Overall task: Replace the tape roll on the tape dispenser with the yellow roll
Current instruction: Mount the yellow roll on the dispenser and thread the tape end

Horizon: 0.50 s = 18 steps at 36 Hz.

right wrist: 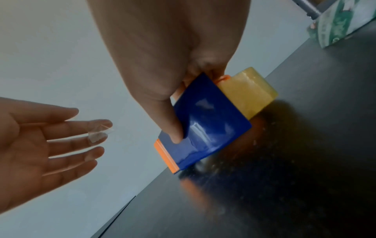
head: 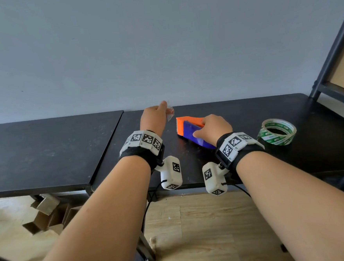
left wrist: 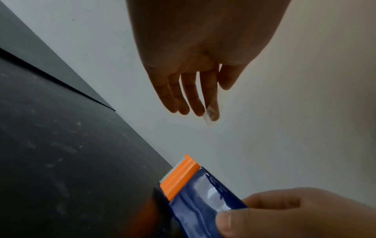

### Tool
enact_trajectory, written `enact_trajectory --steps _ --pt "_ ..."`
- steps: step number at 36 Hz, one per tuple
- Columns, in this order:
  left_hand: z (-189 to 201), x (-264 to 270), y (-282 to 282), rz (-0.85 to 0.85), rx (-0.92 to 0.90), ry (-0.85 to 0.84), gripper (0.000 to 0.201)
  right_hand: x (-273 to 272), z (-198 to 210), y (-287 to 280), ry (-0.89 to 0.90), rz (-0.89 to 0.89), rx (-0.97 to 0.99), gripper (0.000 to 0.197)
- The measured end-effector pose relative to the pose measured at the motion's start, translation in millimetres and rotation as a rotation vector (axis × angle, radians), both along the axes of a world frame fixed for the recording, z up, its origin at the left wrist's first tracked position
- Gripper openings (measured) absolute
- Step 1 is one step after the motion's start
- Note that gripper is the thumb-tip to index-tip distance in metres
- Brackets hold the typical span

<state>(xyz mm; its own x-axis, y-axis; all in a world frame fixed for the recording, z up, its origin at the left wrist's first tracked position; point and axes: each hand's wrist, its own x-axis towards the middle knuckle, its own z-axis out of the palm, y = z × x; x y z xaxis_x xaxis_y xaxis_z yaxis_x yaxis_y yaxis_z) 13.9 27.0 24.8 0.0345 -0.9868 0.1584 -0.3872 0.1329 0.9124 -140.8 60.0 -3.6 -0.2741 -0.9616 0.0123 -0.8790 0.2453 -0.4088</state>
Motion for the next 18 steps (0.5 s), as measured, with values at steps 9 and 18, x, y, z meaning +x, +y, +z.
enact_trajectory --steps 9,18 --pt "4 1 0 -0.041 0.047 0.140 0.051 -1 -4 1 -0.055 -0.004 -0.062 0.060" --pt "10 -11 13 -0.125 0.041 0.151 0.058 0 25 19 -0.504 0.014 -0.325 0.009"
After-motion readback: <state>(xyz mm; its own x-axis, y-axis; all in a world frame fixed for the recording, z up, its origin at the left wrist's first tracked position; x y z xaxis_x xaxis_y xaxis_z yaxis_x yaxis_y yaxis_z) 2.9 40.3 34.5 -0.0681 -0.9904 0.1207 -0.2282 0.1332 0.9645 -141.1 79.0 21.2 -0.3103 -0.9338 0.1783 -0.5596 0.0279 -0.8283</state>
